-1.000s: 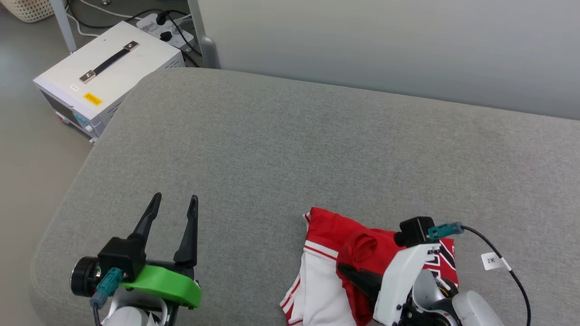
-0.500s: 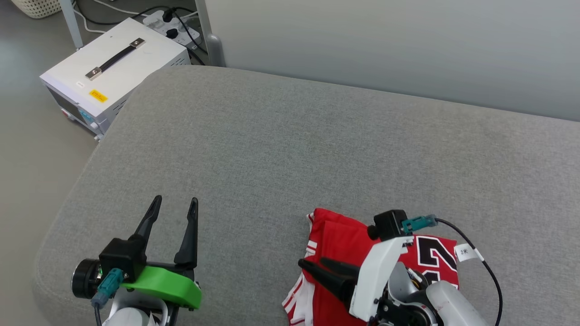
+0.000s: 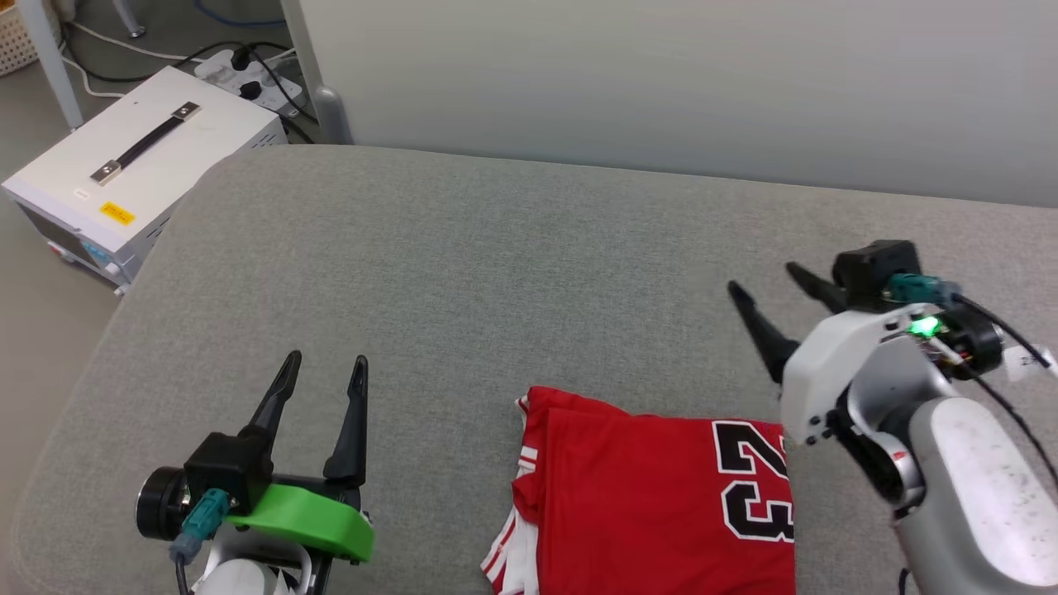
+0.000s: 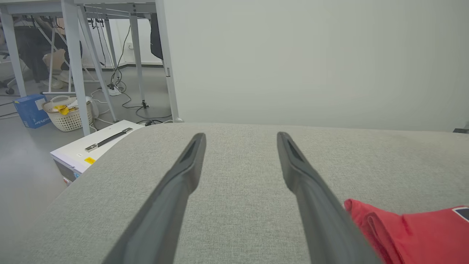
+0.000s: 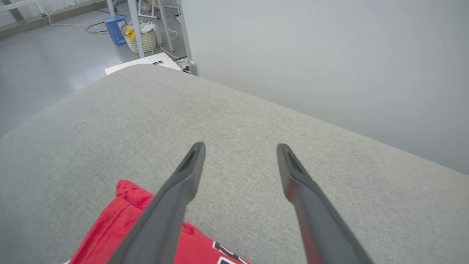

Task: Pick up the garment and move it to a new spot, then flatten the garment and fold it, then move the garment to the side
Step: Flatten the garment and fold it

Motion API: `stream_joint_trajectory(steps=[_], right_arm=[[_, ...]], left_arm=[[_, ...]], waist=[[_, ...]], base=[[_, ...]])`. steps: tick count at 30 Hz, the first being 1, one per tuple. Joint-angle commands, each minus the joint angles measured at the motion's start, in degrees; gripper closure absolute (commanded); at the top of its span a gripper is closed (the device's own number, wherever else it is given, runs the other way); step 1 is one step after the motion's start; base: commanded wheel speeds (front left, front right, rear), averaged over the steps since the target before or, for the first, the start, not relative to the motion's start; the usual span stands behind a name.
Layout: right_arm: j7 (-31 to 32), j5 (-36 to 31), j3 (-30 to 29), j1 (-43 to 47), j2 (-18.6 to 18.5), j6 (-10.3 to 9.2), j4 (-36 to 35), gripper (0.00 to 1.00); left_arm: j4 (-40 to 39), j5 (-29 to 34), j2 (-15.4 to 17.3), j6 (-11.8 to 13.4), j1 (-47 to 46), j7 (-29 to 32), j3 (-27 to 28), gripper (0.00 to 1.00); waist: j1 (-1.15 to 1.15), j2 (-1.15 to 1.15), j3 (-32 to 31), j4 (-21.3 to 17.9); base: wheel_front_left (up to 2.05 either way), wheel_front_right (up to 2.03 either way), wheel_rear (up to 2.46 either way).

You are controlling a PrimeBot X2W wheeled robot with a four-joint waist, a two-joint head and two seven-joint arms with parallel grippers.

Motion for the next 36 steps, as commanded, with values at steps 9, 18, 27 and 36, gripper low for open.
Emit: stream_joint_trajectory(steps=[9, 18, 27, 36], right_arm=[[-10.46, -6.88, -9.15, 3.29, -6.19, -0.03, -4.35, 0.00], [-17.96, -5.71, -18.40, 13.89, -0.29, -0.03, -11.99, 0.00], [-22.99, -7.96, -19.10, 20.11, 3.73, -0.03, -15.49, 0.00], [-22.07, -8.08, -18.45, 21.32, 4.58, -0.03, -15.31, 0.00]], left_arm=[[-0.95, -0.20, -0.68, -0.16, -0.16, -0.34, -0.40, 0.00], [-1.79, -0.34, -1.25, -0.16, 0.05, -0.34, -0.92, 0.00], [-3.77, 0.28, -1.47, -0.16, 1.26, -0.34, -1.06, 0.00], [-4.45, 1.11, -2.25, -0.16, 1.61, -0.34, -0.60, 0.00]], waist=[[0.00, 0.60, 1.83, -3.24], [0.00, 0.60, 2.23, -3.77], [0.00, 0.60, 2.41, -3.63], [0.00, 0.60, 2.94, -2.87]], base=[[0.00, 0.00, 0.00], [0.00, 0.00, 0.00], [0.00, 0.00, 0.00], [0.00, 0.00, 0.00]])
